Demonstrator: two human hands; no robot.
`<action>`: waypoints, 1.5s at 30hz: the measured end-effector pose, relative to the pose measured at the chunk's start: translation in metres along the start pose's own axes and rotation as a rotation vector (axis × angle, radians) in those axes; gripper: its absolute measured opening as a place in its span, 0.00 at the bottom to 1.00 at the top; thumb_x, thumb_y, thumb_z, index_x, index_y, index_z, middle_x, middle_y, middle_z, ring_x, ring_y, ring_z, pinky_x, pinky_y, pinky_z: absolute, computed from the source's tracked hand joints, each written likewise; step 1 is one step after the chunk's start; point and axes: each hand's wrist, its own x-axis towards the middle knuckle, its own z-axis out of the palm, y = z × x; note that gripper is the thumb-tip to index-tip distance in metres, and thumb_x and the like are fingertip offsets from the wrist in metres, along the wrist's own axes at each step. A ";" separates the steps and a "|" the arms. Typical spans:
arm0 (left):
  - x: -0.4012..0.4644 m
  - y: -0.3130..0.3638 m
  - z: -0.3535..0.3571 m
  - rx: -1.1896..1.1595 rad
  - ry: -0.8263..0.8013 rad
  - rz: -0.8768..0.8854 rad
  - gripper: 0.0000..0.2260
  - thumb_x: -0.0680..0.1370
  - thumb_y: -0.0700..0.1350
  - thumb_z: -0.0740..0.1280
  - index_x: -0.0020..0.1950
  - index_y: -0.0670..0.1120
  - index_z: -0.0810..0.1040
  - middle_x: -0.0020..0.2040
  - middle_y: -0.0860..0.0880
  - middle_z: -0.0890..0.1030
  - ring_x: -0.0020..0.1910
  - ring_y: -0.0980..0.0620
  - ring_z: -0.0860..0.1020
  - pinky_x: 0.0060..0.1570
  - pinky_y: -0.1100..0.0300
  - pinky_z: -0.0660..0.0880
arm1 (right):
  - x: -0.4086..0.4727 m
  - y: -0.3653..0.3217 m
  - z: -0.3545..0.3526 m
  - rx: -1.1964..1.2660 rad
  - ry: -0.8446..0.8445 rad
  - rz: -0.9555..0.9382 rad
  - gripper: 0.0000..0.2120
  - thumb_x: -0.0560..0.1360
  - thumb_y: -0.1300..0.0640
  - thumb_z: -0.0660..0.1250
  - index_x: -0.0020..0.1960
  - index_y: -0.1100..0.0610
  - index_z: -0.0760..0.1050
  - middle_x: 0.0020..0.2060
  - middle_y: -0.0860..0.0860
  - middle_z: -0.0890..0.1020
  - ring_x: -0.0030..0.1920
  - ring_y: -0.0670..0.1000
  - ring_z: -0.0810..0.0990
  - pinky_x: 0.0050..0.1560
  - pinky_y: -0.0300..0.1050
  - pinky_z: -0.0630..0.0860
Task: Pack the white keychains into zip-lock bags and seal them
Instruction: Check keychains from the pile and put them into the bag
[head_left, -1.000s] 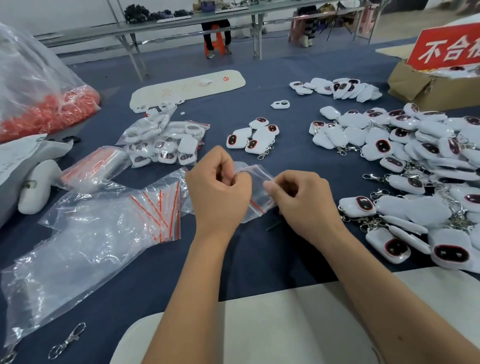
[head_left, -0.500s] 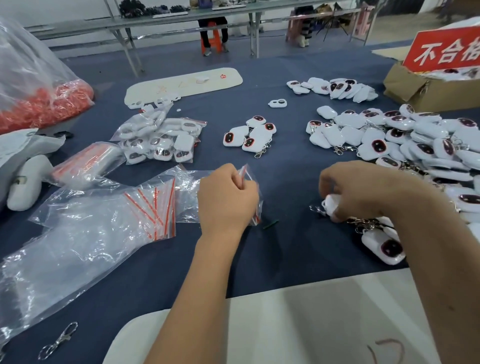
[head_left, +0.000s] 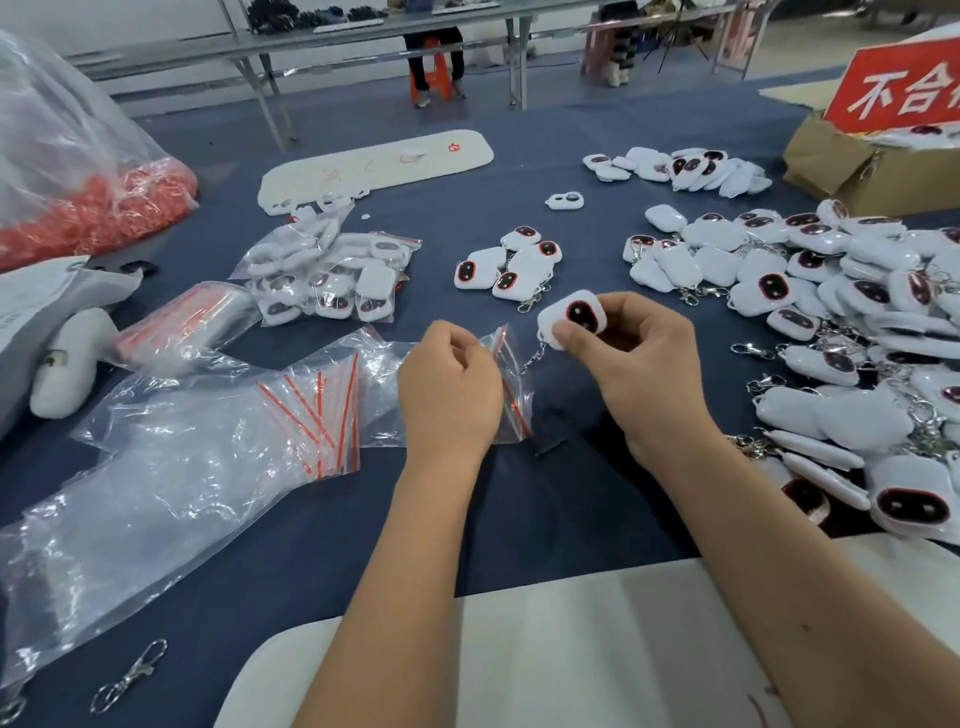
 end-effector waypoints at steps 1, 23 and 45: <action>0.000 -0.001 -0.001 0.022 0.029 -0.033 0.05 0.79 0.41 0.63 0.47 0.47 0.78 0.42 0.53 0.80 0.43 0.55 0.78 0.38 0.66 0.71 | -0.001 0.001 0.000 0.077 -0.025 0.009 0.03 0.77 0.57 0.77 0.49 0.51 0.85 0.39 0.44 0.87 0.36 0.39 0.79 0.41 0.31 0.75; -0.003 0.009 -0.004 -0.512 -0.264 -0.112 0.06 0.81 0.41 0.70 0.49 0.39 0.84 0.37 0.44 0.83 0.31 0.52 0.80 0.29 0.63 0.76 | -0.006 0.002 0.004 0.110 -0.341 0.002 0.13 0.84 0.68 0.63 0.62 0.58 0.82 0.46 0.59 0.87 0.35 0.51 0.84 0.36 0.43 0.82; -0.004 0.008 -0.007 -0.343 -0.301 0.149 0.04 0.80 0.42 0.72 0.49 0.42 0.84 0.43 0.45 0.85 0.39 0.55 0.82 0.34 0.68 0.77 | -0.004 0.003 0.005 0.094 -0.250 0.009 0.05 0.83 0.61 0.68 0.52 0.57 0.83 0.38 0.53 0.86 0.33 0.50 0.84 0.31 0.41 0.79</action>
